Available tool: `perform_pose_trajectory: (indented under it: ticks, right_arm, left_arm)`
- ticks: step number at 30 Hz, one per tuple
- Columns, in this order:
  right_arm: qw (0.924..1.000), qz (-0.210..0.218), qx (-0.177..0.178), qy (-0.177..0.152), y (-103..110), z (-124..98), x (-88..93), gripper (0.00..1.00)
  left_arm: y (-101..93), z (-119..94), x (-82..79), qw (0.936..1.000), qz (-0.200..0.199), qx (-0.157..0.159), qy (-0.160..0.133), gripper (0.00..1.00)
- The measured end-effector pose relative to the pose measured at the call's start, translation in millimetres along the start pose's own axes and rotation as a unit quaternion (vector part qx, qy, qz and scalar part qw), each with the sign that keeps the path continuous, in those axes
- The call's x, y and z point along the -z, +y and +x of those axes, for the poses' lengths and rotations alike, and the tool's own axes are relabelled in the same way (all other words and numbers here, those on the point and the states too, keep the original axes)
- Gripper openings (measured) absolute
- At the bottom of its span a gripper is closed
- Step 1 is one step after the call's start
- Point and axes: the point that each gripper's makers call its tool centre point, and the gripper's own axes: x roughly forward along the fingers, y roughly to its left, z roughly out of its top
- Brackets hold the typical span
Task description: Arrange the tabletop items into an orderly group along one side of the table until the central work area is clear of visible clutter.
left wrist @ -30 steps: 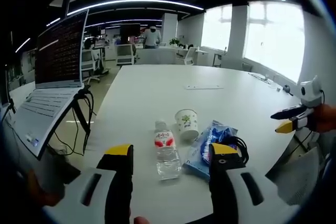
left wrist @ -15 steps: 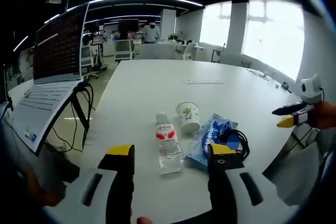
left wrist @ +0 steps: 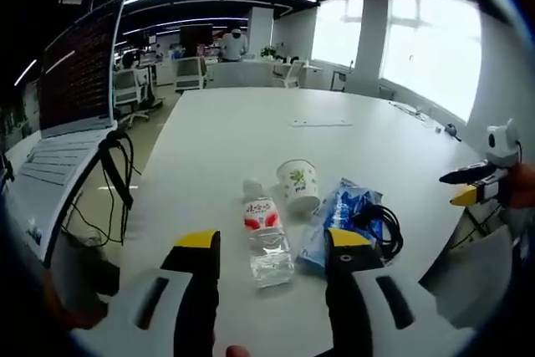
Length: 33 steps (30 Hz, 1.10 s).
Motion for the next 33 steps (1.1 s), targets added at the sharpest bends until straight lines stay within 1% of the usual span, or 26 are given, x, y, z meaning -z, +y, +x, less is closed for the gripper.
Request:
perform_pose_trajectory:
  ticks: [6,13,15,19,28,30,33]
  right_arm:
    - [1.0000,0.004,0.002,-0.001,-2.7,-0.2,-0.5,0.66]
    - [0.9999,0.011,0.006,-0.008,-6.4,-1.5,-1.7,0.66]
    - [0.9999,0.013,0.007,-0.008,-7.4,-1.5,-0.3,0.66]
    - [0.9998,0.018,0.010,-0.006,-9.6,-1.5,2.5,0.66]
    - [0.9996,0.025,0.013,-0.006,-16.5,-2.6,2.1,0.66]
    - [0.9995,0.026,0.014,-0.006,-18.0,-2.4,2.0,0.66]
    - [0.9994,0.030,0.014,-0.007,-19.9,-1.7,2.2,0.66]
  left_arm:
    - [1.0,15.1,-2.8,0.9999,-0.003,0.004,0.011,0.50]
    - [3.7,38.5,-1.6,0.9993,0.002,0.013,0.036,0.50]
    - [3.4,45.9,0.7,0.9989,-0.004,0.017,0.043,0.50]
    - [1.7,56.8,4.2,0.9982,-0.001,0.018,0.057,0.49]
    - [6.8,79.3,15.1,0.9952,0.002,0.012,0.097,0.48]
    - [9.2,83.8,19.1,0.9938,0.001,0.010,0.111,0.48]
    - [10.3,88.8,21.2,0.9927,0.004,0.010,0.120,0.48]
